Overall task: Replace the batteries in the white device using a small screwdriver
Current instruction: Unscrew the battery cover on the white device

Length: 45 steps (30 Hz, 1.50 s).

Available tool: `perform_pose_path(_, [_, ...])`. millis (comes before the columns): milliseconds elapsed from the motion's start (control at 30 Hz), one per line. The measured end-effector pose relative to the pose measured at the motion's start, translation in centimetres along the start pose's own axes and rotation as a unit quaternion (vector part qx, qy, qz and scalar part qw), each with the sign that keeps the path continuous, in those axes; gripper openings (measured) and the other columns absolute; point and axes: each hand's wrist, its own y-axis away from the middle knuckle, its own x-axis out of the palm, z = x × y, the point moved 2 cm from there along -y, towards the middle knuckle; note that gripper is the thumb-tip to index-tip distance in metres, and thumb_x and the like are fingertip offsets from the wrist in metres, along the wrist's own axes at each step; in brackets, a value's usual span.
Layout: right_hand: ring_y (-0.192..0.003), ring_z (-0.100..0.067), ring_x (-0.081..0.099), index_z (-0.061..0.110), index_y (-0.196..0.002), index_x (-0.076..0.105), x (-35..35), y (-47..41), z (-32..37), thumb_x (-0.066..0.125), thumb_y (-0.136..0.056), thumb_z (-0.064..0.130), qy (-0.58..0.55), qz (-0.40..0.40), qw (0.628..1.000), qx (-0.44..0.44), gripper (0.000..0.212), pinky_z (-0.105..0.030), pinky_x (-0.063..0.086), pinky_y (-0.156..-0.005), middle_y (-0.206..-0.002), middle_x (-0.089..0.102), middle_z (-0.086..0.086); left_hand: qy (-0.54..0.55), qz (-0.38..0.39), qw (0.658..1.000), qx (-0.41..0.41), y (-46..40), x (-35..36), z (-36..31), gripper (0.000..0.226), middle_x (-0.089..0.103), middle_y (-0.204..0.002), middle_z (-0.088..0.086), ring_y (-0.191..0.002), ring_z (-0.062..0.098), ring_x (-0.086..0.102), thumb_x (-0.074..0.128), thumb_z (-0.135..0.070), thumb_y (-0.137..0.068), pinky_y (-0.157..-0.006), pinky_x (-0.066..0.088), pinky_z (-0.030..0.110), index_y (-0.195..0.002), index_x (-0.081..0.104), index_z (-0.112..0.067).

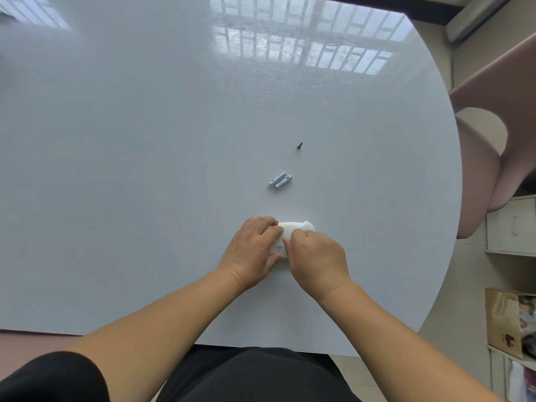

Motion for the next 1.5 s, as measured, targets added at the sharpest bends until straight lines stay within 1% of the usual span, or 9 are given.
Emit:
perform_pose_path(267, [-0.046,-0.022,0.051,0.012,-0.06,0.055,0.2,0.0,0.0,0.084,-0.047,0.005,-0.005,0.015,0.999,-0.045,0.032,-0.021,0.021,-0.039,-0.051,0.054,-0.001,-0.002,0.007,1.0,0.0,0.0,0.2,0.1,0.045,0.052,-0.126,0.002,-0.116,0.026,0.045,0.069,-0.032,-0.08,-0.101,0.041,0.035,-0.119,0.056,-0.014])
perform_pose_path(367, [-0.052,-0.025,0.049,0.015,-0.066,0.048,0.6,-0.2,-0.1,0.074,-0.071,0.014,-0.015,0.017,0.999,-0.034,0.027,-0.026,0.024,-0.043,-0.062,0.058,-0.003,-0.004,0.006,1.0,0.002,0.0,0.2,0.1,0.045,0.053,-0.125,0.003,-0.115,0.027,0.047,0.07,-0.031,-0.079,-0.099,0.043,0.038,-0.118,0.057,-0.013])
perform_pose_path(500, [-0.055,-0.027,0.044,0.02,-0.075,0.036,1.1,-0.4,-0.5,0.037,-0.098,0.036,-0.011,0.031,0.999,0.023,0.028,-0.028,0.021,-0.047,-0.074,0.062,-0.003,-0.004,0.009,1.0,0.005,0.0,0.1,0.1,0.045,0.053,-0.125,0.004,-0.115,0.028,0.047,0.071,-0.029,-0.078,-0.099,0.043,0.039,-0.117,0.057,-0.013])
perform_pose_path(633, [-0.058,-0.022,0.038,0.017,-0.08,0.048,0.9,-0.4,-0.5,0.055,-0.09,0.022,-0.008,0.081,0.997,0.001,0.013,-0.028,0.021,-0.047,-0.078,0.063,-0.003,-0.007,0.011,1.0,0.004,-0.1,0.1,0.2,0.046,0.052,-0.127,0.003,-0.117,0.027,0.045,0.07,-0.031,-0.079,-0.101,0.042,0.039,-0.119,0.056,-0.013])
perform_pose_path(733, [-0.049,-0.022,0.042,0.012,-0.069,0.053,0.2,0.0,-0.1,0.075,-0.07,0.01,-0.027,0.065,0.997,-0.025,0.023,-0.027,0.023,-0.042,-0.061,0.058,-0.004,-0.003,0.009,1.0,0.006,-0.1,0.1,0.2,0.046,0.052,-0.127,0.004,-0.117,0.027,0.046,0.07,-0.031,-0.079,-0.101,0.042,0.039,-0.119,0.056,-0.012])
perform_pose_path(967, [-0.058,-0.026,0.041,0.019,-0.075,0.036,1.4,-0.3,-1.4,0.032,-0.098,0.043,-0.029,0.071,0.996,0.041,0.034,-0.03,0.025,-0.048,-0.074,0.061,-0.003,-0.004,0.003,1.0,0.009,0.0,0.0,0.1,0.045,0.054,-0.124,0.005,-0.114,0.027,0.048,0.071,-0.029,-0.078,-0.1,0.043,0.037,-0.117,0.057,-0.012])
perform_pose_path(1267, [-0.057,-0.023,0.035,0.01,-0.076,0.052,1.0,-0.1,-0.5,0.062,-0.081,0.007,-0.067,0.084,0.994,-0.005,0.011,-0.03,0.026,-0.047,-0.071,0.061,-0.008,-0.008,0.0,1.0,0.011,0.0,-0.1,0.1,0.046,0.054,-0.124,0.005,-0.113,0.027,0.048,0.072,-0.03,-0.078,-0.099,0.044,0.037,-0.117,0.057,-0.012])
perform_pose_path(1367, [-0.064,-0.023,0.037,0.013,-0.082,0.049,1.1,-0.3,-0.6,0.053,-0.087,0.014,-0.072,0.103,0.992,-0.006,0.007,-0.031,0.028,-0.052,-0.081,0.061,-0.006,-0.007,0.001,1.0,0.008,0.1,-0.1,0.0,0.046,0.054,-0.124,0.004,-0.114,0.027,0.048,0.072,-0.03,-0.078,-0.099,0.044,0.037,-0.117,0.057,-0.012])
perform_pose_path(1500, [-0.058,-0.026,0.042,0.018,-0.076,0.037,1.3,-0.4,-0.8,0.035,-0.096,0.04,-0.033,0.09,0.994,0.059,0.029,-0.03,0.024,-0.047,-0.076,0.062,-0.002,-0.004,-0.003,1.0,0.007,0.1,-0.1,0.0,0.045,0.055,-0.123,0.005,-0.114,0.027,0.048,0.073,-0.029,-0.077,-0.099,0.043,0.036,-0.117,0.058,-0.012])
